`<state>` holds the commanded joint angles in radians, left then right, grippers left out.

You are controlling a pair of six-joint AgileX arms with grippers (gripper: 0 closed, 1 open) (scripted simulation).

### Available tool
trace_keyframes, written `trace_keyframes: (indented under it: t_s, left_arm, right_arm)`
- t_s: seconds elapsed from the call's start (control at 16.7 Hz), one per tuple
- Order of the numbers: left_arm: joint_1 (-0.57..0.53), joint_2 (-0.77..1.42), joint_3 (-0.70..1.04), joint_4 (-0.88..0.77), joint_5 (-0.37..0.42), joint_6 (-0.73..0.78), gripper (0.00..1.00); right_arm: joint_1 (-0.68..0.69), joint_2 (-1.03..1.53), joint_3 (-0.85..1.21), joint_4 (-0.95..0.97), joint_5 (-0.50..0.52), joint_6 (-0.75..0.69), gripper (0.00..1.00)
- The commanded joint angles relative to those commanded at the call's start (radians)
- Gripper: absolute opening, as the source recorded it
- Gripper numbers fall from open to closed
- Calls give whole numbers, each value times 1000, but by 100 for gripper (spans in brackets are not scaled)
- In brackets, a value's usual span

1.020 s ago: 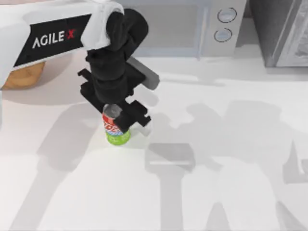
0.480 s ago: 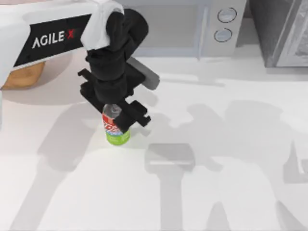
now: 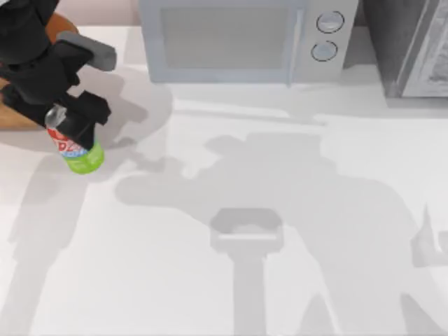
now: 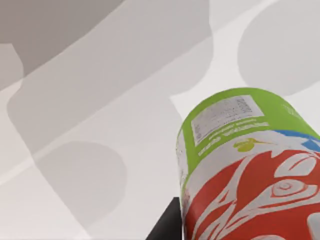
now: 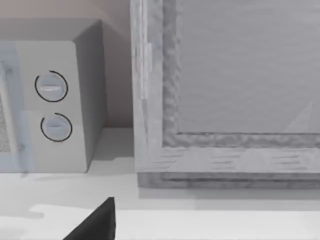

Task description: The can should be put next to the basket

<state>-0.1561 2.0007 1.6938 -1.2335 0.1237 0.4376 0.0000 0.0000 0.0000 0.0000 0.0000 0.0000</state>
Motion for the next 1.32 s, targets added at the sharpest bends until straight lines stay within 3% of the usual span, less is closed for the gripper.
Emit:
trace_keyframes:
  t_s: [0.24, 0.54, 0.78, 1.32]
  left_arm:
    - [270, -39, 17, -37, 17, 47, 0]
    - [507, 38, 27, 24, -63, 26, 0]
    - [561, 128, 29, 73, -116, 0, 0]
    - [560, 139, 15, 95, -120, -2, 0]
  right_arm:
    - [0, 0, 0, 0, 0, 0, 100]
    - [0, 0, 0, 0, 0, 0, 100]
    - [0, 0, 0, 0, 0, 0, 100]
    - [0, 0, 0, 0, 0, 0, 100]
